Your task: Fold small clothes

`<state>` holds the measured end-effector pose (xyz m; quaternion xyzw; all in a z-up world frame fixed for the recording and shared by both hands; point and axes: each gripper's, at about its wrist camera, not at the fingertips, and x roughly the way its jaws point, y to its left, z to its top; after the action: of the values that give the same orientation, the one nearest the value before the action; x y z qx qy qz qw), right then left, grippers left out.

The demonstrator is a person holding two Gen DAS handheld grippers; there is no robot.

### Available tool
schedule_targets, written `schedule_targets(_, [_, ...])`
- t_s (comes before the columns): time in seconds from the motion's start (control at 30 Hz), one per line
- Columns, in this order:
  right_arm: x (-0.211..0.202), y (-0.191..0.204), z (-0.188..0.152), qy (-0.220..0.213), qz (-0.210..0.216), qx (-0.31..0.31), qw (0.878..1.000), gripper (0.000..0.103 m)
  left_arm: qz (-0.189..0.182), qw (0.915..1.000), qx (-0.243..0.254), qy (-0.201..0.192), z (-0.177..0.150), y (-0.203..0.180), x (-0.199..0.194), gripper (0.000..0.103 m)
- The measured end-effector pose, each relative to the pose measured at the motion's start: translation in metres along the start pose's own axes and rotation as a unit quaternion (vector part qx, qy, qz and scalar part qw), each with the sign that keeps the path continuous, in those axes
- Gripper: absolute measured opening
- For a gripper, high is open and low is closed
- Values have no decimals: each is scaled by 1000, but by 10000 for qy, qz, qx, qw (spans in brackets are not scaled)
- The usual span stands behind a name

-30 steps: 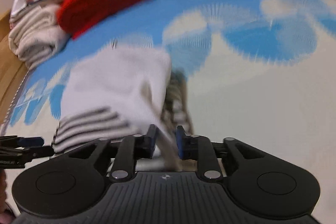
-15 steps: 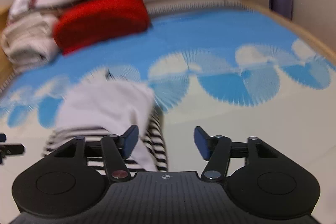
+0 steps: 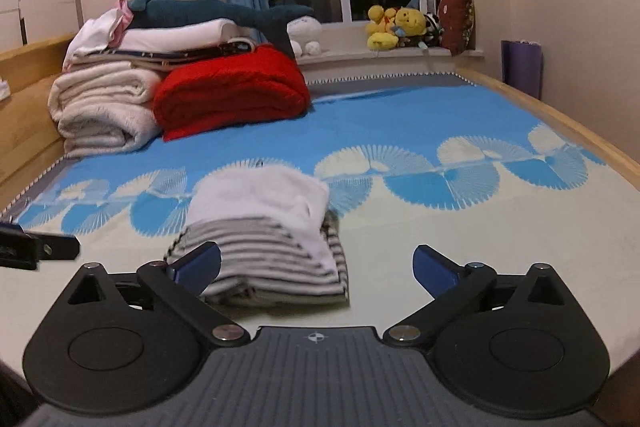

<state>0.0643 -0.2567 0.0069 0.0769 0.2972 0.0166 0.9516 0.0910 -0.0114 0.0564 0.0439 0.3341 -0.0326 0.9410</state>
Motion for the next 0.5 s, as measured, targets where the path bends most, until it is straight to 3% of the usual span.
schedule_targets(0.13, [-1,7,-7,53,23,-80,10000,102,11,9991,15,-417,-43,-3,8,103])
schedule_targets(0.17, [0,11,-9,58,-35,-200,9998,102,34,9991,-12,-423,-55,-2,15,103])
schedule_targets(0.2, [3,14,-10,71,-83,-274,9996,102,103,9998,-56,-166,-63,-2,27,102])
schedule_targets(0.23, [7,16,-11,109,-98,-296,9995,102,183,9990,-225,329,-63,-3,41,102])
schedule_targets(0.27, [10,18,-12,162,-96,-292,9994,102,69,9977,-423,523,-61,-2,47,102])
schedule_targets(0.3, [15,19,-13,223,-93,-295,9993,102,-63,9973,-572,463,-59,-1,48,102])
schedule_targets(0.4, [29,24,-16,412,-139,-284,9987,102,150,9983,-537,174,-52,-7,49,102])
schedule_targets(0.5, [38,31,-19,482,-174,-401,9979,102,89,9980,-612,144,-49,-9,51,102])
